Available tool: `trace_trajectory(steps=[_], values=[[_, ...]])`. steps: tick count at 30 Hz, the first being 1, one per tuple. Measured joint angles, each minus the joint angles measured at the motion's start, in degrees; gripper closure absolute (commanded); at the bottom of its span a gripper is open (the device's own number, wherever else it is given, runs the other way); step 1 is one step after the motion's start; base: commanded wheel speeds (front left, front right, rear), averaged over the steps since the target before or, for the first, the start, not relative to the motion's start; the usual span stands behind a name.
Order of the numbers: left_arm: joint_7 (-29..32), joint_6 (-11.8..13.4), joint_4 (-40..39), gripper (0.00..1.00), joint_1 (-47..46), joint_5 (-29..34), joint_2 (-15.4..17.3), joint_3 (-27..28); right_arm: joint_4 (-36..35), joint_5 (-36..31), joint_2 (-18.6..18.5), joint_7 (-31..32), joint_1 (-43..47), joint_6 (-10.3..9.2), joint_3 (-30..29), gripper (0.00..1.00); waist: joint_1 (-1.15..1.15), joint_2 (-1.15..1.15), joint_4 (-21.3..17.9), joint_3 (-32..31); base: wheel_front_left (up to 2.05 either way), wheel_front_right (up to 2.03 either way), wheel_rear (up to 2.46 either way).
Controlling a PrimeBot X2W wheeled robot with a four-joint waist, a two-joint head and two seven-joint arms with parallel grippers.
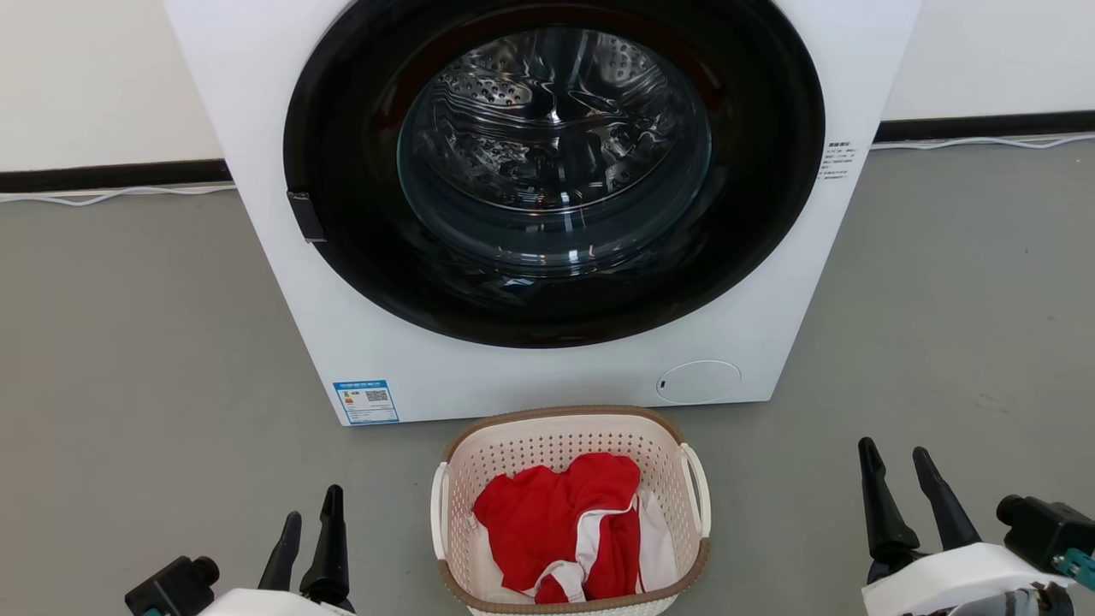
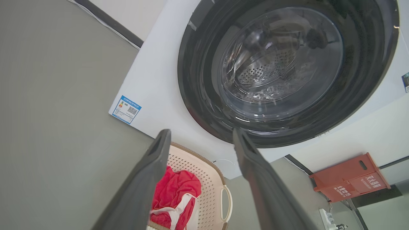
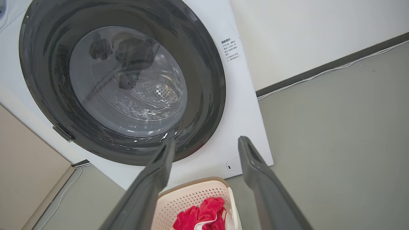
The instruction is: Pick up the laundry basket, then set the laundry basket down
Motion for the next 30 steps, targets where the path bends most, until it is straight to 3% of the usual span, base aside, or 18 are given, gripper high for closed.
trace_trajectory(steps=[30], values=[[-4.75, 0.52, -0.25, 0.0, 0.18, 18.84, 0.22, -1.12, -0.14, -22.19, -0.51, -4.78, 0.01, 0.01, 1.04, 0.0, 0.0, 0.0, -0.97, -0.27, 0.0, 0.0, 0.0]])
